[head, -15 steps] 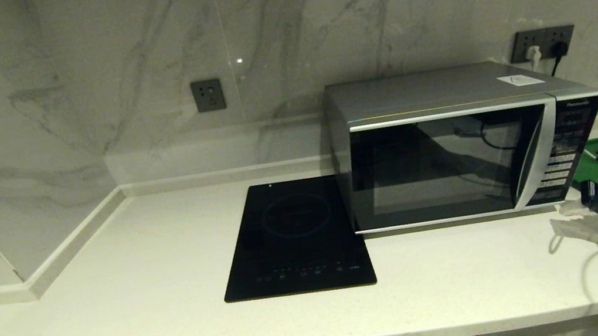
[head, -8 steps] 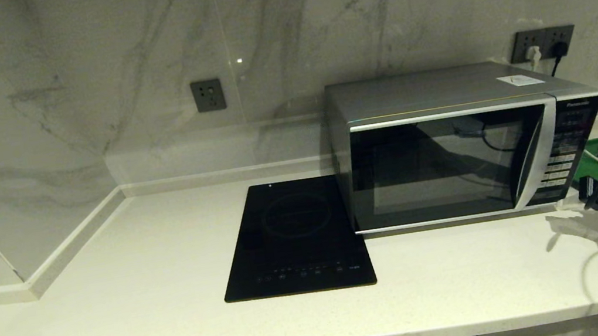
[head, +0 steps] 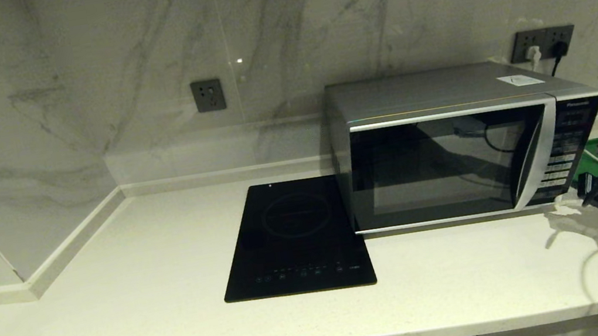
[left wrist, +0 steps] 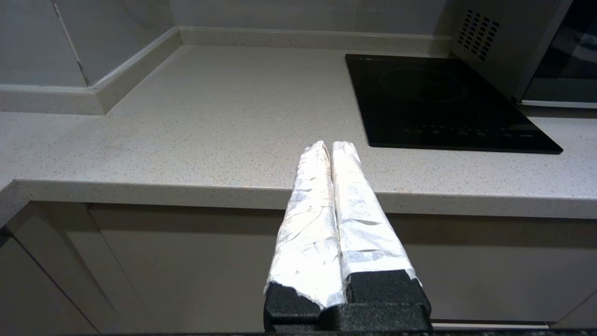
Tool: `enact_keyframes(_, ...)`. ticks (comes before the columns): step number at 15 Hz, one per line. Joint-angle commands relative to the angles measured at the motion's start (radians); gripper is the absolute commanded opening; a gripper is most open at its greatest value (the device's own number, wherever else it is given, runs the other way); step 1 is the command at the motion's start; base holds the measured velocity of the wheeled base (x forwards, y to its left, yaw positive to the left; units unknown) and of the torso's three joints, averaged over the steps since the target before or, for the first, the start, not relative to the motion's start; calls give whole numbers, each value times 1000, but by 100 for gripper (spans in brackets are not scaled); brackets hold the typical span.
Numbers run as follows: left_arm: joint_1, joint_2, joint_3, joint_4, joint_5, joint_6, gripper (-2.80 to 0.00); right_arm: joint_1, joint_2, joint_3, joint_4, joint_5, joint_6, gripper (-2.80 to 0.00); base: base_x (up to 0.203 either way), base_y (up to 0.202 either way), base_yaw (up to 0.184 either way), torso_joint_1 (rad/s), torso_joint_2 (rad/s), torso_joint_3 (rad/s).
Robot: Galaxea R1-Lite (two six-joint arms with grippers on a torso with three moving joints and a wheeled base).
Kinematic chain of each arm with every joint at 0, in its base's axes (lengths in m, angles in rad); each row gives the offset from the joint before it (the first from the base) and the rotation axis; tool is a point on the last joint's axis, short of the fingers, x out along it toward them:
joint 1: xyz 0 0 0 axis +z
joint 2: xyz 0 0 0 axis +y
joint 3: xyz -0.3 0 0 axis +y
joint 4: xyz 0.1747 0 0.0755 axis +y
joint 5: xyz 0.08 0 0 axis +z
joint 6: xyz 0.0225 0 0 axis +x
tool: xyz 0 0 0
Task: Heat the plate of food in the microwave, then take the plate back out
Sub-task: Open the microwave oven
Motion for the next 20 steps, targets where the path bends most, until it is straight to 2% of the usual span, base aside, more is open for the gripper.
enact_keyframes(1,0,0,0,0,0,0,-280,1,7,-11,-7,4,27,-280,0,0,0,0,0,0)
enact_keyframes(15,0,0,0,0,0,0,-280,14,2,-53,-13,4,54,-280,0,0,0,0,0,0)
enact_keyframes(18,0,1,0,0,0,0,-280,7,-46,18,-8,3,47,-280,0,0,0,0,0,0)
enact_keyframes(20,0,0,0,0,0,0,-280,-6,-96,116,-5,2,22,-280,0,0,0,0,0,0)
